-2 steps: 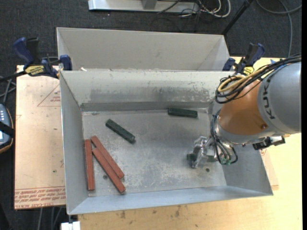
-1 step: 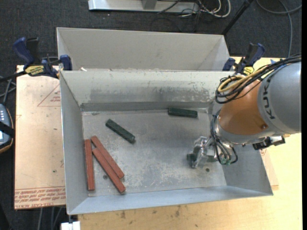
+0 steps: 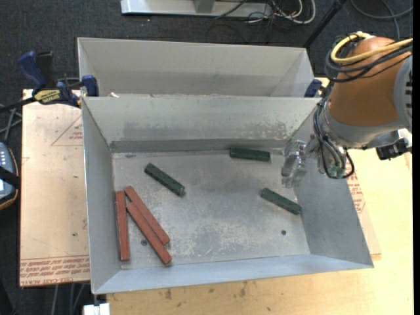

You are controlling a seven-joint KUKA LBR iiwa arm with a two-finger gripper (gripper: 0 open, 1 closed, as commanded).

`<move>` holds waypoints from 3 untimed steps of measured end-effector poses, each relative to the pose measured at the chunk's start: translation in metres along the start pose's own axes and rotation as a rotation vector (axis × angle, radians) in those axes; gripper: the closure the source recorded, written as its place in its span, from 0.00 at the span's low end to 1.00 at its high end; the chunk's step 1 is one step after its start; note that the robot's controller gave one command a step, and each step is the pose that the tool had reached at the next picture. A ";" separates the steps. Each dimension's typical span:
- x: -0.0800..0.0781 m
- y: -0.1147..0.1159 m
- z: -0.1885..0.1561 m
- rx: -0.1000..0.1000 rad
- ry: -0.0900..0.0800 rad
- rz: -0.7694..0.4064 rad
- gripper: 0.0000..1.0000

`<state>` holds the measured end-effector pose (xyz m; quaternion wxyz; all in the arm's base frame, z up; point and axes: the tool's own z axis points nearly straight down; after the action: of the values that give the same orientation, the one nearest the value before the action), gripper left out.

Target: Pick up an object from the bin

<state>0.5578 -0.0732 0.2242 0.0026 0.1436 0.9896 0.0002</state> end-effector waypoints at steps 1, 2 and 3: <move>0.001 0.000 0.001 0.001 0.002 0.000 0.00; 0.001 0.000 0.001 0.001 0.003 0.000 0.00; -0.018 0.002 -0.002 0.001 0.007 -0.095 0.00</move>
Offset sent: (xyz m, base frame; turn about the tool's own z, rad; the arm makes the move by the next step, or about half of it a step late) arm 0.0000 0.0000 0.0000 0.0000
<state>0.5756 -0.0764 0.2266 -0.0010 0.0966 0.9953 0.0001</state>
